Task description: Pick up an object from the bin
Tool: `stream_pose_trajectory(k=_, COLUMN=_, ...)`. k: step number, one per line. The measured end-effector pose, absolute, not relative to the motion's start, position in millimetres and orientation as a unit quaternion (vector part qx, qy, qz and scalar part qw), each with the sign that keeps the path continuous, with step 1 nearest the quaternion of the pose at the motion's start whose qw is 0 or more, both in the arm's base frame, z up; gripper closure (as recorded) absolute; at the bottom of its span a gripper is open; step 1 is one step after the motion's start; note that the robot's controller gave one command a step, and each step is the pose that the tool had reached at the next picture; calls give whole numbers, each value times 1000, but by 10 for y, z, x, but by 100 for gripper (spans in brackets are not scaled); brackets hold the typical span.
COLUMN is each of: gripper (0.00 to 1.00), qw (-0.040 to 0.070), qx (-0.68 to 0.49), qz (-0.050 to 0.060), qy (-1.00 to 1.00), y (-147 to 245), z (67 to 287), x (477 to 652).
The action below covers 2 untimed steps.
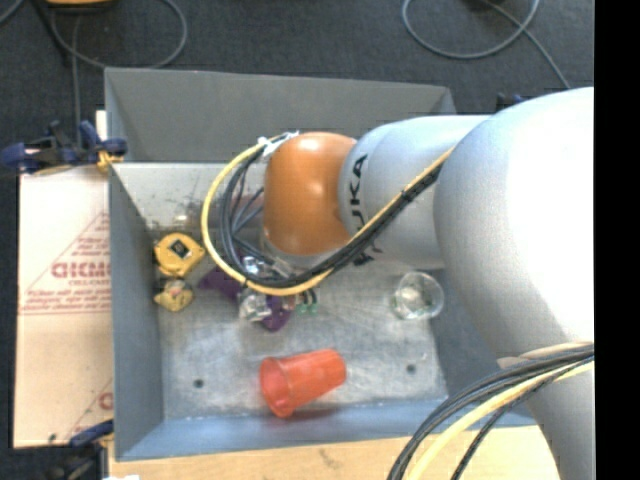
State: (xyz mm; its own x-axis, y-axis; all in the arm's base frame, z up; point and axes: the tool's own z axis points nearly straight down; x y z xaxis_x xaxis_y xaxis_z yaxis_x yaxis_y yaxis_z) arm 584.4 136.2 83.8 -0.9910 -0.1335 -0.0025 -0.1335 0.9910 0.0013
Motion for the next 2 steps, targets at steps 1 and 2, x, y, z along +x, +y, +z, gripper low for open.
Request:
stream_pose_trajectory(k=1, gripper=100, qw=-2, qx=-59, qz=0, qy=998, y=1354, z=1353, x=5857)
stream_pose_trajectory(k=2, gripper=100, qw=0, qx=-60, qz=0, qy=998, y=1326, z=1965, x=5783)
